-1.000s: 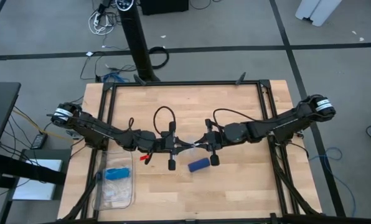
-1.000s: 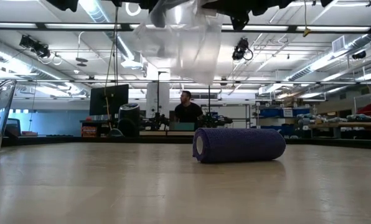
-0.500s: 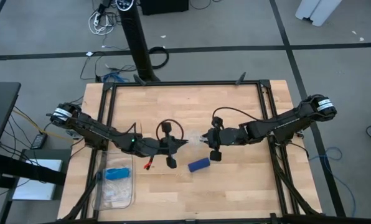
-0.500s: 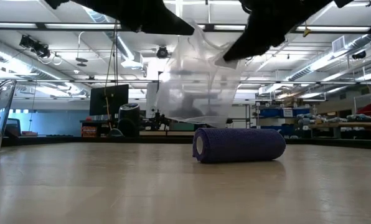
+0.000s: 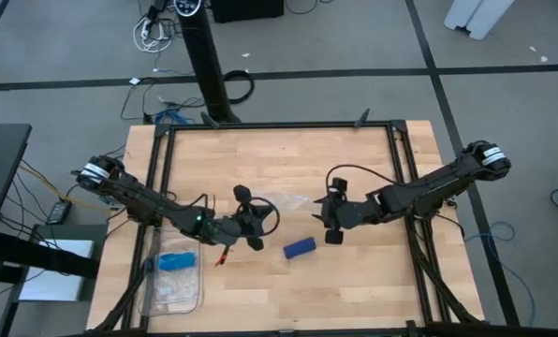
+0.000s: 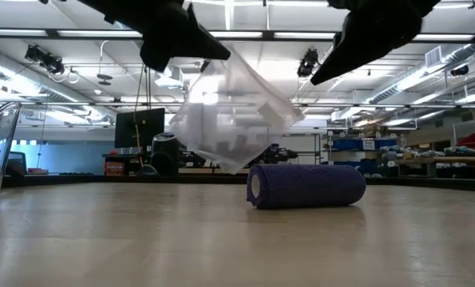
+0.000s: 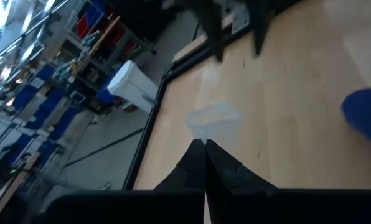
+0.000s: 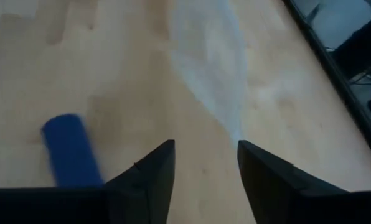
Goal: Roll bandage
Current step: Put the blue rolled bandage into the transparent zip bag
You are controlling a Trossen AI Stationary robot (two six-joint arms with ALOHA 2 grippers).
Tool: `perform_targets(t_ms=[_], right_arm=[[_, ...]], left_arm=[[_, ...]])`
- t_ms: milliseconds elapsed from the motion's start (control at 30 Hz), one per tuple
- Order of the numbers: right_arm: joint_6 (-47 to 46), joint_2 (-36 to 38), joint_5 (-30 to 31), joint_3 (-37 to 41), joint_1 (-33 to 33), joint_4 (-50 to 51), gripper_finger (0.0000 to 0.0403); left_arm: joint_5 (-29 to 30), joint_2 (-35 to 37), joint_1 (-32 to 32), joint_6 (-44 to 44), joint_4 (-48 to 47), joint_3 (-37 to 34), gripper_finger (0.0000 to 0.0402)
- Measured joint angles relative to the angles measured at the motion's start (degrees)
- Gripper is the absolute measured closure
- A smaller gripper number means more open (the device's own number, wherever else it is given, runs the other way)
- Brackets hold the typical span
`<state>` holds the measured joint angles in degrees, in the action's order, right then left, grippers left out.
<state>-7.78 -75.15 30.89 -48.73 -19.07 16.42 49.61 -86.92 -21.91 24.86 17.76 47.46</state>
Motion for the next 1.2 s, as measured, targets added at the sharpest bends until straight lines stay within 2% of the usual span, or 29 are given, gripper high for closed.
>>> perform_targets(t_ms=[200, 433, 733, 900, 1067, 1200], right_arm=[[-3.54, -2.70, -8.30, 0.52, -5.42, -0.25, 0.0198], [-4.49, -10.81, -11.13, 2.05, -9.74, -7.39, 0.0175], [-2.64, -20.27, -13.23, 2.08, -5.41, -12.74, 0.0150], [-2.60, -22.80, -17.81, 2.06, -3.50, -14.43, 0.0143], [-3.21, -25.17, -18.68, 2.08, -3.40, -16.60, 0.0171], [-5.38, -25.50, -18.34, 2.03, -3.45, -17.54, 0.0242]], left_arm=[[1.52, -1.47, -0.02, -0.20, -2.08, 0.00, 0.0401], [0.64, -1.63, -0.02, -3.00, -3.35, -0.02, 0.0401], [-0.41, -1.63, -0.02, -3.82, -4.00, -0.02, 0.0401], [-0.42, -1.63, 0.04, -4.09, -4.66, -0.02, 0.0401], [-0.44, -1.63, 0.04, -4.69, -4.62, -0.02, 0.0401], [-0.44, -1.63, 0.04, -6.60, -4.71, -0.02, 0.0401]])
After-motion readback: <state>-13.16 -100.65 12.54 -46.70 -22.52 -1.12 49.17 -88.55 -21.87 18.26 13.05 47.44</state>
